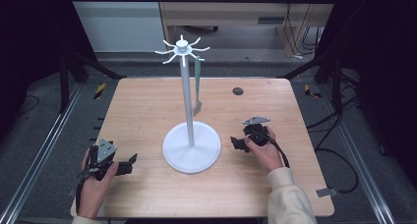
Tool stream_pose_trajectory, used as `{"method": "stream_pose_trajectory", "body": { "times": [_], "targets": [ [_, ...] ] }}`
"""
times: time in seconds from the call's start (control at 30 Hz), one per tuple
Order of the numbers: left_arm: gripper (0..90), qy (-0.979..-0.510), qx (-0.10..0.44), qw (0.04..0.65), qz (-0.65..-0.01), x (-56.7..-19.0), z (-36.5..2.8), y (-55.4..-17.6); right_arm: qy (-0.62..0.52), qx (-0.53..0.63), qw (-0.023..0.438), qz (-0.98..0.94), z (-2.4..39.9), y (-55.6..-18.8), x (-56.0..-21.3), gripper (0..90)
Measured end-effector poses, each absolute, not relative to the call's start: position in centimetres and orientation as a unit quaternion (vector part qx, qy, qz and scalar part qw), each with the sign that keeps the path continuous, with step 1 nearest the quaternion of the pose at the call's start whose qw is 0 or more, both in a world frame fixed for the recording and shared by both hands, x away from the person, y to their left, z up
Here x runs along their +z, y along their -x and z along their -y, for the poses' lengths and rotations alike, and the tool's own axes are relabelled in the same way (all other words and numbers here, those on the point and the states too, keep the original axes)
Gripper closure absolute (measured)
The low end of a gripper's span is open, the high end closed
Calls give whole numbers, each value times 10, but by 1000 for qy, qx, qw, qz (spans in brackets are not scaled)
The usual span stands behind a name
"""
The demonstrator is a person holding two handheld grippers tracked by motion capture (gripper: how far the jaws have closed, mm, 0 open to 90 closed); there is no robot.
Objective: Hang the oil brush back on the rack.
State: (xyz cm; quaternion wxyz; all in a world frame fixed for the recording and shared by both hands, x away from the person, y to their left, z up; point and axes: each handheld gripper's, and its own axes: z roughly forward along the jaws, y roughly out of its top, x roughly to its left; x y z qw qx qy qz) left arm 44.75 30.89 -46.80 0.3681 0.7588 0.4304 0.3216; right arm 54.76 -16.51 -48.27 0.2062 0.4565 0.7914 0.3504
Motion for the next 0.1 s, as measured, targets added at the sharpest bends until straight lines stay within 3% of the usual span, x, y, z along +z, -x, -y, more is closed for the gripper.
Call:
{"method": "stream_pose_trajectory", "body": {
  "times": [0.1],
  "targets": [
    [24,-758,322,369,-430,-468,-309,-448,-458,352,206,-790,164,-548,-482,116]
  ]
}}
